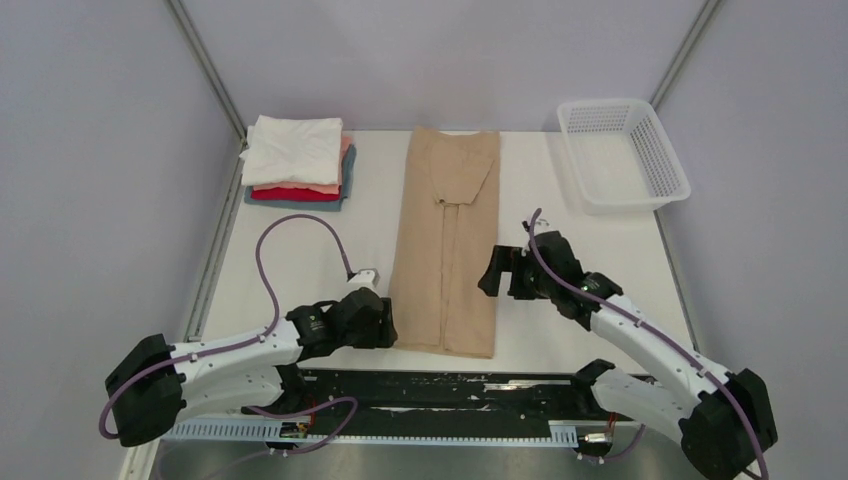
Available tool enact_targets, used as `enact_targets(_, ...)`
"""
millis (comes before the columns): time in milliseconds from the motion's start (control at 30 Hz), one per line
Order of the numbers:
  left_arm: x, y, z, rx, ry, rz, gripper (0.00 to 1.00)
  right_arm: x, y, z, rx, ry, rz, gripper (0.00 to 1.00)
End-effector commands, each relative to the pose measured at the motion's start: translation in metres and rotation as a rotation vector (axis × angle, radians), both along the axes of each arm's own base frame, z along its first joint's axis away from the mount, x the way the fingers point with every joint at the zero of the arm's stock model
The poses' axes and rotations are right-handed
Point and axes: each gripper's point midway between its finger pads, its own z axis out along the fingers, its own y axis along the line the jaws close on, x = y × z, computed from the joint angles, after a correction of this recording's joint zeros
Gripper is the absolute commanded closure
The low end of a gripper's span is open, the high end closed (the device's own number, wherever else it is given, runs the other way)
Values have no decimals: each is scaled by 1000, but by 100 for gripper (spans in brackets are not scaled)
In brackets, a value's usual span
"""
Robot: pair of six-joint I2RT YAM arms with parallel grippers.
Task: Fold and stack the t-shirts
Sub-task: Grab the bottom of the folded rectangular tshirt with both arms
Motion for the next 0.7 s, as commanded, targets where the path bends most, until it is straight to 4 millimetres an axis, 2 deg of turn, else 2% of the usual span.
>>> enact_targets(0,3,-6,-9,-27,15,23,38,-34,3,-4,103,72,-7,1)
enact_targets(100,3,-3,-17,4,33,36,51,-60,8,-16,112,129,62,3)
enact_targets(133,3,-3,-17,7,34,39,60,-71,7,-22,94,166,80,4)
enact_targets(200,3,-1,-21,21,41,50,69,-88,4,-34,55,223,97,6)
enact_targets(300,5,-1,-23,18,34,63,82,-108,5,-50,36,279,113,10)
enact_targets(333,7,-2,-23,14,34,68,93,-113,6,-54,36,296,120,12)
enact_targets(367,7,-2,-24,15,35,73,97,-117,7,-57,35,312,127,15)
enact_targets(400,8,-2,-24,12,34,78,100,-119,9,-58,38,320,132,16)
enact_targets(667,6,-5,-22,-20,27,65,100,-131,24,-71,78,371,172,37)
